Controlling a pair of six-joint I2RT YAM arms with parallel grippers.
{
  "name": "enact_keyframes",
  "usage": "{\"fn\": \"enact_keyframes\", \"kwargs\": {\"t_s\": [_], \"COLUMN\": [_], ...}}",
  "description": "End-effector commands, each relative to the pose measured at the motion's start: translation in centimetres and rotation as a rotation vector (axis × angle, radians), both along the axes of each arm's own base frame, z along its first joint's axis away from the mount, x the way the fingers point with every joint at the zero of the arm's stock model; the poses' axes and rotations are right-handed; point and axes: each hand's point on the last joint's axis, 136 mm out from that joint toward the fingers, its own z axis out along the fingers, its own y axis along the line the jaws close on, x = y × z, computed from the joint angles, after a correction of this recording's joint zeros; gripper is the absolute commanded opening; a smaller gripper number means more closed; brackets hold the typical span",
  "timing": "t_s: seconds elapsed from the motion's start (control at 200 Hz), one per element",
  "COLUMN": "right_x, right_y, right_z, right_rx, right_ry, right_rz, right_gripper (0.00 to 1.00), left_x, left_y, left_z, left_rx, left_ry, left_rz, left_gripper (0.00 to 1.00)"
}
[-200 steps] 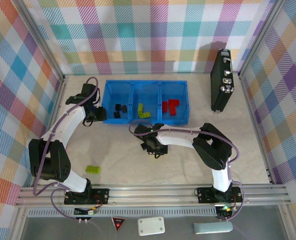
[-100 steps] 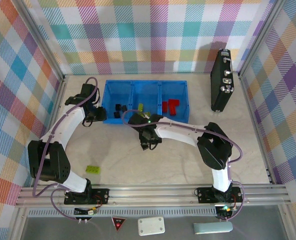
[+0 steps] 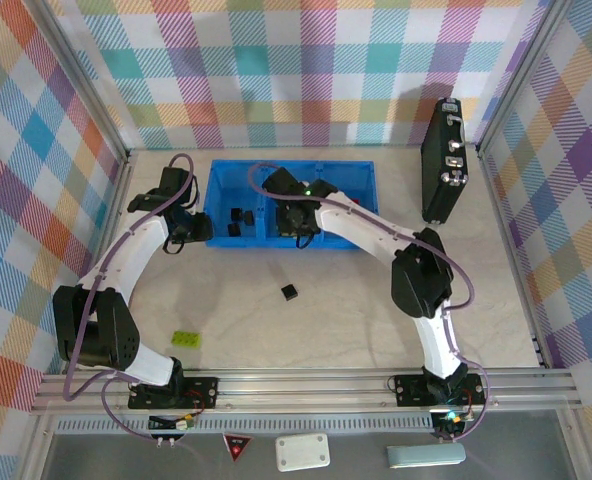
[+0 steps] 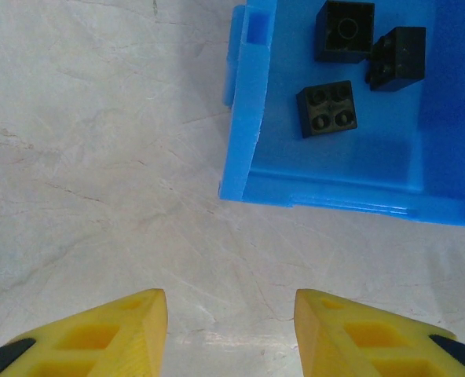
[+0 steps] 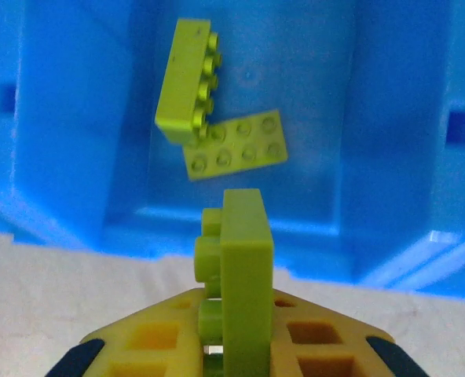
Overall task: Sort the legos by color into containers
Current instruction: Place the lego in the container.
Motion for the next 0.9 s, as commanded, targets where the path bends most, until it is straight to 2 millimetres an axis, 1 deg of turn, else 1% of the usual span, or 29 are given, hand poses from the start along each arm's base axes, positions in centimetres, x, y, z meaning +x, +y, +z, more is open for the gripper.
{"fn": "enact_keyframes", "kwargs": {"t_s": [0.0,0.17,0.295,0.5,0.67,0.895], "right_x": [1.4,4.0,5.7,7.8,9.0,9.5], "right_y": [-0.1,0.1,0.2,0.8,0.9,1.2], "right_z": [-0.7,-1.8,-3.2,-4.7,-6.2,-8.2], "right_rx": [-0.019,0.001,0.004,0.039,0.050,0.069], "right_ry": [0.027,0.044,0.057,0.068,0.083,0.108], "right_rz": [0.031,0.021,0.015,0.010,-0.004,-0.015], "right_gripper": [0.20,0.20,0.20,0.20,0.20,0.20], "left_x": [0.0,0.0,0.0,0.0,0.0,0.0], "left_y": [0.2,0.1,0.1,0.1,0.1,0.1], "left_z": [0.5,0.3,0.2,0.0,-0.1,-0.3], "left_rx": [-0.007,-0.010,-0.012,-0.008,-0.009,-0.007], "left_ry": [-0.025,-0.020,-0.016,-0.014,-0.007,-0.004], "left_rz": [-0.010,-0.011,-0.013,-0.010,-0.010,-0.012], "left_gripper": [0.46,0.46,0.46,0.46,0.46,0.46]}}
